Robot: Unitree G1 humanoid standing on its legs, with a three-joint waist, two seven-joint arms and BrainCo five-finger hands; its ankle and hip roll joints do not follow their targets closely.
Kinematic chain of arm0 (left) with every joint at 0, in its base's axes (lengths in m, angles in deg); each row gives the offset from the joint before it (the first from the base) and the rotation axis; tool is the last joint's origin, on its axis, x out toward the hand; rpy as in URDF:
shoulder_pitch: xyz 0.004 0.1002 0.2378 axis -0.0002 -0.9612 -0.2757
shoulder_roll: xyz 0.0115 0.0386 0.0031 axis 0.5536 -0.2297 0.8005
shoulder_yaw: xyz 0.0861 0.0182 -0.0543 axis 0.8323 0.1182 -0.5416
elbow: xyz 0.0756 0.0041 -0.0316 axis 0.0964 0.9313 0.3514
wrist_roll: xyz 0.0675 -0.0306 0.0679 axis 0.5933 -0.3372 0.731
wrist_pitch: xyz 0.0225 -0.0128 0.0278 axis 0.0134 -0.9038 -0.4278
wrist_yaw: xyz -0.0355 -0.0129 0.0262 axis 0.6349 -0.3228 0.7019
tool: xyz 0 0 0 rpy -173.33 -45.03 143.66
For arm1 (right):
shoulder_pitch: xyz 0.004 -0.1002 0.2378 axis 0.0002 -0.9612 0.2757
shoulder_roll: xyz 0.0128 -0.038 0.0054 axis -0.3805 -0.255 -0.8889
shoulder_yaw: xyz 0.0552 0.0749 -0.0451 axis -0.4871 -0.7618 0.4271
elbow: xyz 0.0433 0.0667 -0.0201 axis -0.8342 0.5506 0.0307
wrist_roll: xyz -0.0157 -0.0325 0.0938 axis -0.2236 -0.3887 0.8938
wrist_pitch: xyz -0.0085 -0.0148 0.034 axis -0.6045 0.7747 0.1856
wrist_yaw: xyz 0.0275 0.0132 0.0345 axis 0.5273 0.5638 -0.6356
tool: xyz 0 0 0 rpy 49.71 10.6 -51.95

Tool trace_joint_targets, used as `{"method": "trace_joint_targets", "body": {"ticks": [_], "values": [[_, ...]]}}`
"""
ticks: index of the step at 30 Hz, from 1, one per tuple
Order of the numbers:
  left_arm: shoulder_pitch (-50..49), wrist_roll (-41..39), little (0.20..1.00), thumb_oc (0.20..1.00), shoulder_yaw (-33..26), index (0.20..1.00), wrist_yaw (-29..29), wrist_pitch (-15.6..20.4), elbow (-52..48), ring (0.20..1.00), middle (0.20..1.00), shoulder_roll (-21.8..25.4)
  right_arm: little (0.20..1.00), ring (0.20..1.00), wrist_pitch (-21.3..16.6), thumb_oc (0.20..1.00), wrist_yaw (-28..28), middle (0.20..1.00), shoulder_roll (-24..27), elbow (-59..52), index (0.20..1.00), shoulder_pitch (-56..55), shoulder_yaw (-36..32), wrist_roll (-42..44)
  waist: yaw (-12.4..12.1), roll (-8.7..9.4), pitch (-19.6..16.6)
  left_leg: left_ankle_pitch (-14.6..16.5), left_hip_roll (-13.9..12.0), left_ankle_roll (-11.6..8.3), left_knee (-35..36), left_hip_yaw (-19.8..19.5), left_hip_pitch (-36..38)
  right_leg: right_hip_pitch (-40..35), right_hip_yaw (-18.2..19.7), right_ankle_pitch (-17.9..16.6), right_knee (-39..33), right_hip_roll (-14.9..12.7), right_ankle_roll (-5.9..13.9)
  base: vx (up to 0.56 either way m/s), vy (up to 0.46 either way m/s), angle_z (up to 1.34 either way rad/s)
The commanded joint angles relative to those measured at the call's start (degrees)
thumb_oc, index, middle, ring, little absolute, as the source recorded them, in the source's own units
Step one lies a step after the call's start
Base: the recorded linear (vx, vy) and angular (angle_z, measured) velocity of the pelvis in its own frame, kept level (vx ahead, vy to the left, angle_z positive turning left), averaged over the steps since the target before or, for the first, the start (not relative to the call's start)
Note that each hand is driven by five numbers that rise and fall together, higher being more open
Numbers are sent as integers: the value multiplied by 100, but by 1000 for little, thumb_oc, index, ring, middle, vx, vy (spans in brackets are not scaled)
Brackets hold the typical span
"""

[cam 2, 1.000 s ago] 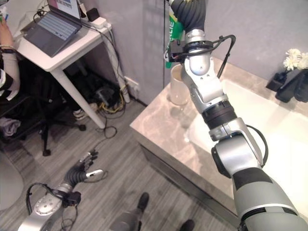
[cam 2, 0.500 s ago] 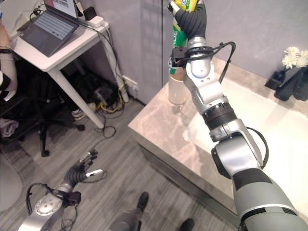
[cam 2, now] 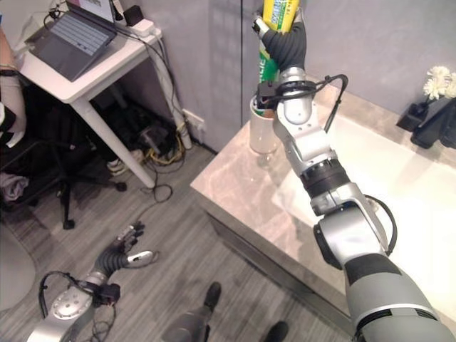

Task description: Put brush and paste in cup on sink, flatten towel.

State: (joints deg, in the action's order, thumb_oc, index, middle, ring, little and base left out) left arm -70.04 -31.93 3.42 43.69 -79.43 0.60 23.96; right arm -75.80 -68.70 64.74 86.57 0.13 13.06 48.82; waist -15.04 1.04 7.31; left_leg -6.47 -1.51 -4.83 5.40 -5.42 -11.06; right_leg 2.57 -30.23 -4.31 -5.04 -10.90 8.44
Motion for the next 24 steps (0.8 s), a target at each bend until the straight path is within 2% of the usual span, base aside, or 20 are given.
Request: {"method": "trace_joint_targets", "body": {"ticks": [1, 7, 10, 11, 12, 13, 14, 24], "values": [[17, 102, 1000, 1000, 212, 1000, -162, 329, -54, 1000, 1000, 142, 200, 200, -355, 200, 130, 200, 222, -216, 200, 317, -164, -302, -126, 155, 9, 145, 68, -55, -40, 386, 110, -202, 440, -311, 4, -419, 325, 0, 0, 0], [15, 99, 1000, 1000, 233, 1000, -167, 344, -48, 1000, 1000, 126, 200, 200, -320, 200, 198, 200, 254, -70, 200, 270, -203, -414, -133, 145, 17, 148, 63, -55, -40, 400, 97, -190, 446, -307, 4, -413, 326, 0, 0, 0], [15, 95, 1000, 1000, 250, 1000, -164, 341, -52, 1000, 1000, 112, 228, 228, -319, 228, 193, 228, 269, -13, 228, 263, -199, -413, -131, 136, 22, 149, 60, -54, -40, 409, 102, -184, 453, -307, 4, -410, 326, 0, 0, 0], [18, 95, 1000, 1000, 254, 1000, -156, 341, -55, 1000, 1000, 108, 316, 316, -323, 316, 172, 316, 264, 11, 316, 244, -199, -401, -123, 131, 25, 151, 62, -54, -40, 414, 109, -178, 460, -310, 4, -409, 325, 0, 0, 0], [18, 92, 1000, 1000, 254, 1000, -151, 340, -55, 1000, 1000, 102, 485, 485, -322, 485, 158, 485, 266, 15, 485, 236, -201, -396, -120, 129, 26, 153, 61, -54, -40, 416, 113, -177, 462, -312, 4, -408, 325, 0, 0, 0], [18, 92, 1000, 1000, 254, 1000, -151, 340, -55, 1000, 1000, 102, 570, 570, -322, 570, 157, 570, 267, 15, 570, 236, -200, -395, -121, 128, 26, 153, 61, -54, -40, 416, 113, -177, 462, -312, 4, -407, 325, 0, 0, 0], [19, 94, 1000, 1000, 255, 1000, -147, 331, -62, 1000, 1000, 96, 1000, 1000, -326, 1000, 129, 1000, 264, 40, 1000, 216, -203, -352, -110, 125, 24, 156, 55, -56, -40, 425, 123, -178, 464, -318, 4, -406, 325, 0, 0, 0], [50, 113, 1000, 1000, 308, 1000, -127, 316, -22, 1000, 1000, 58, 1000, 1000, -350, 1000, 129, 1000, 256, -38, 1000, 134, -243, -340, -93, 134, 8, 177, 43, -62, -40, 453, 169, -211, 481, -320, 4, -389, 318, 0, 0, 0]]}}
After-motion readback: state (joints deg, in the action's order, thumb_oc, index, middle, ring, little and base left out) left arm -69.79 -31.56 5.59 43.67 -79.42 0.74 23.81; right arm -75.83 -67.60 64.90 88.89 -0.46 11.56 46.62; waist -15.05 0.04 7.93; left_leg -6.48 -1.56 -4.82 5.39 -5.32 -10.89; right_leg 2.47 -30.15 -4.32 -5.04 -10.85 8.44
